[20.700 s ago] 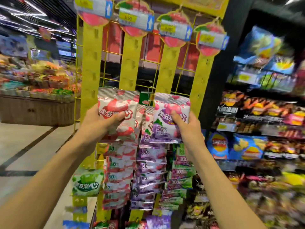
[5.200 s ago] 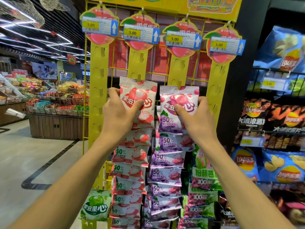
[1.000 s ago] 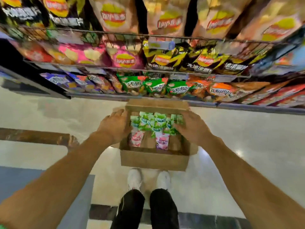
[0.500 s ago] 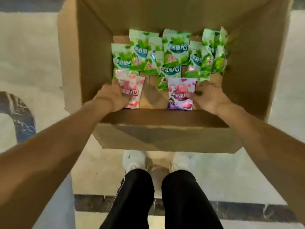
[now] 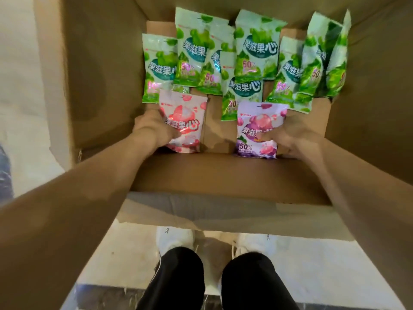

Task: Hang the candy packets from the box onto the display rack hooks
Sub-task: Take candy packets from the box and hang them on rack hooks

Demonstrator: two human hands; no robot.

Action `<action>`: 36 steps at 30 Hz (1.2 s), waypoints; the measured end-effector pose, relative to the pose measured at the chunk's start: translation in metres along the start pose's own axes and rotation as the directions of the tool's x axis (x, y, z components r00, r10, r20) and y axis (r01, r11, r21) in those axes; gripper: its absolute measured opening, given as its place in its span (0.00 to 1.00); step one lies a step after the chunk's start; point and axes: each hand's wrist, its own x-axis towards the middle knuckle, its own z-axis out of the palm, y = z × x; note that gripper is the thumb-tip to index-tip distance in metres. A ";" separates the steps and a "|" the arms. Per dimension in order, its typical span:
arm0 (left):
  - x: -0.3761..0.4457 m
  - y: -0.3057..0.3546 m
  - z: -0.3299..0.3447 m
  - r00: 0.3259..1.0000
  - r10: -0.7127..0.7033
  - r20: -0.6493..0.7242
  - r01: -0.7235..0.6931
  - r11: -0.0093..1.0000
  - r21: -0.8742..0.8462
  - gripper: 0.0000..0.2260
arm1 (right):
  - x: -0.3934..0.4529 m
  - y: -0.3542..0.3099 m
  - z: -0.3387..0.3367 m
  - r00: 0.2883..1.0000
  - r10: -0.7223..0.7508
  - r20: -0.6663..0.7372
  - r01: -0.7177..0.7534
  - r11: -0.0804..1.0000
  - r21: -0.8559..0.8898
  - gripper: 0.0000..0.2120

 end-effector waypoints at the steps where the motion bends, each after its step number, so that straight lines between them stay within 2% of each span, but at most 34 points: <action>1: -0.001 -0.001 0.002 1.000 0.013 0.006 -0.013 1.000 -0.022 0.30 | 0.011 0.008 0.006 1.000 -0.011 -0.003 0.011 1.000 0.022 0.54; 5: -0.009 -0.001 0.002 0.988 0.129 0.083 -0.113 0.979 -0.172 0.24 | -0.010 -0.006 0.013 0.994 -0.109 0.025 0.104 0.984 0.142 0.21; 7: -0.019 0.002 -0.003 0.983 0.151 0.107 -0.117 0.956 -0.270 0.24 | -0.025 -0.010 0.011 0.987 -0.161 -0.022 0.162 0.968 0.190 0.15; 9: -0.036 0.007 -0.011 0.978 0.170 0.121 -0.114 0.920 -0.376 0.23 | -0.046 -0.015 0.003 0.975 -0.209 -0.070 0.220 0.950 0.224 0.23; 11: -0.062 0.015 -0.026 0.968 0.200 0.149 -0.108 0.876 -0.470 0.22 | -0.075 -0.025 -0.011 0.968 -0.243 -0.059 0.249 0.915 0.317 0.27; 16: -0.154 0.043 -0.094 0.926 0.292 0.241 -0.066 0.750 -0.658 0.18 | -0.177 -0.057 -0.073 0.944 -0.329 0.006 0.285 0.825 0.488 0.25; 19: -0.223 0.058 -0.148 0.916 0.314 0.248 -0.019 0.654 -0.757 0.15 | -0.264 -0.082 -0.122 0.933 -0.359 0.011 0.283 0.753 0.594 0.09; 21: -0.275 0.074 -0.187 0.898 0.375 0.229 -0.032 0.576 -0.817 0.16 | -0.331 -0.097 -0.155 0.931 -0.364 -0.015 0.287 0.708 0.645 0.08; 23: -0.332 0.089 -0.230 0.896 0.409 0.176 -0.056 0.496 -0.867 0.17 | -0.400 -0.117 -0.185 0.920 -0.391 -0.042 0.319 0.681 0.659 0.09; 25: -0.388 0.104 -0.277 0.901 0.419 0.114 -0.100 0.456 -0.884 0.25 | -0.465 -0.138 -0.212 0.912 -0.404 -0.069 0.349 0.676 0.649 0.13; 27: -0.440 0.115 -0.324 0.900 0.432 0.052 -0.146 0.413 -0.899 0.39 | -0.529 -0.161 -0.231 0.897 -0.428 -0.106 0.389 0.654 0.649 0.22; 28: -0.466 0.118 -0.349 0.892 0.452 0.015 -0.180 0.385 -0.905 0.41 | -0.560 -0.171 -0.241 0.895 -0.425 -0.133 0.404 0.648 0.645 0.28; 30: -0.521 0.121 -0.394 0.866 0.494 -0.082 -0.282 0.345 -0.895 0.40 | -0.613 -0.191 -0.259 0.855 -0.479 -0.199 0.485 0.602 0.634 0.47; 31: -0.553 0.121 -0.417 0.857 0.497 -0.137 -0.336 0.335 -0.880 0.38 | -0.650 -0.204 -0.269 0.823 -0.525 -0.219 0.532 0.575 0.621 0.50; 34: -0.637 0.107 -0.476 0.837 0.473 -0.273 -0.428 0.257 -0.866 0.32 | -0.751 -0.232 -0.301 0.704 -0.665 -0.250 0.636 0.433 0.638 0.20; 35: -0.664 0.101 -0.493 0.825 0.466 -0.318 -0.464 0.239 -0.853 0.33 | -0.777 -0.238 -0.311 0.654 -0.710 -0.261 0.677 0.396 0.620 0.24; 36: -0.689 0.097 -0.507 0.809 0.463 -0.362 -0.500 0.220 -0.838 0.37 | -0.800 -0.244 -0.319 0.622 -0.738 -0.261 0.706 0.384 0.596 0.34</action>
